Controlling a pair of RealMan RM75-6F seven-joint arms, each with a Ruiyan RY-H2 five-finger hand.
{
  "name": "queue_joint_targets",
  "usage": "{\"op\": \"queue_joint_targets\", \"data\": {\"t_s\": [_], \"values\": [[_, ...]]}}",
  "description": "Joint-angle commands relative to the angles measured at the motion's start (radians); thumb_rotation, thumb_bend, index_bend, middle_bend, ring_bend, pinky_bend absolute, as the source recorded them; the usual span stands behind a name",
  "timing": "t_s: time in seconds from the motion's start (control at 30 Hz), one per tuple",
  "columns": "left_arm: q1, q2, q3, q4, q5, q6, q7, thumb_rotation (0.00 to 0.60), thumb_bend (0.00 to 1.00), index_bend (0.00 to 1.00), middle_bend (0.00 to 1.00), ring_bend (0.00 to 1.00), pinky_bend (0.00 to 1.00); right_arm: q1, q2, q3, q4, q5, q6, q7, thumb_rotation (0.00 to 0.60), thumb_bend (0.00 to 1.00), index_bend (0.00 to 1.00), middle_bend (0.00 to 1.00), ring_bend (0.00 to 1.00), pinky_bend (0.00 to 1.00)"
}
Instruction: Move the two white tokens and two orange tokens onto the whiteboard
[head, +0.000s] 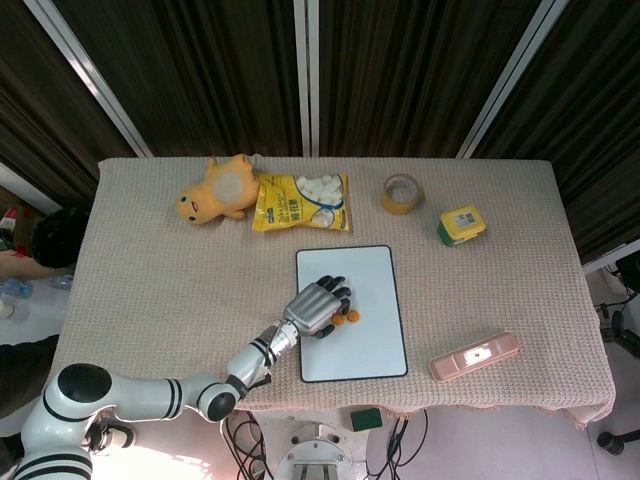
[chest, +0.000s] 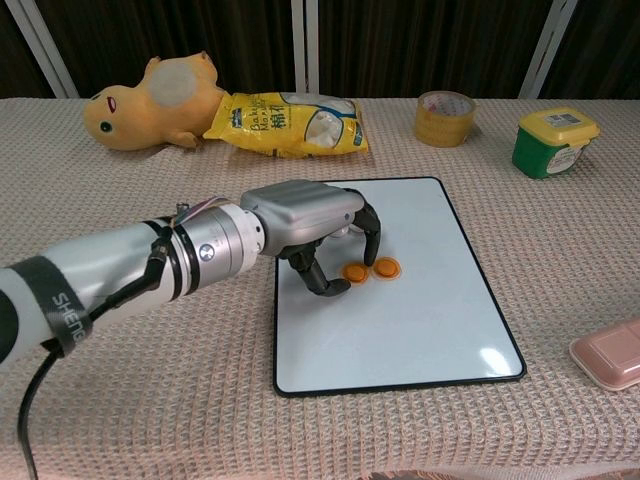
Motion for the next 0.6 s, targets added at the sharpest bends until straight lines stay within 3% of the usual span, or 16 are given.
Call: {"op": "queue_joint_targets", "data": {"t_s": [0.03,0.17,0.4,0.6], "values": [[0.000,-0.002,-0.001,0.001,0.000,0.003,-0.002,0.600,0.32,0.37,0.22,0.07,0.14,0.000,0.000,0.000,-0.001,0.000,0.001,-0.001,0.600,0.48,0.00,0.00,0.00,0.00],[0.002,0.001,0.000,-0.005,0.005,0.012,-0.005,0.600,0.32,0.36,0.21,0.07,0.14,-0.002,0.002,-0.001,-0.003,-0.001,0.003,-0.002,0.600,0.48,0.00,0.00,0.00,0.00],[0.030,0.061,-0.003,-0.111,0.052,0.091,-0.002,0.600,0.32,0.35,0.21,0.07,0.14,-0.004,0.007,-0.001,-0.018,-0.013,0.016,-0.006,0.600,0.48,0.00,0.00,0.00,0.00],[0.139,0.242,0.038,-0.312,0.093,0.255,0.042,0.600,0.32,0.35,0.21,0.07,0.14,-0.012,0.008,-0.008,-0.025,-0.030,0.033,-0.007,0.600,0.48,0.00,0.00,0.00,0.00]]}}
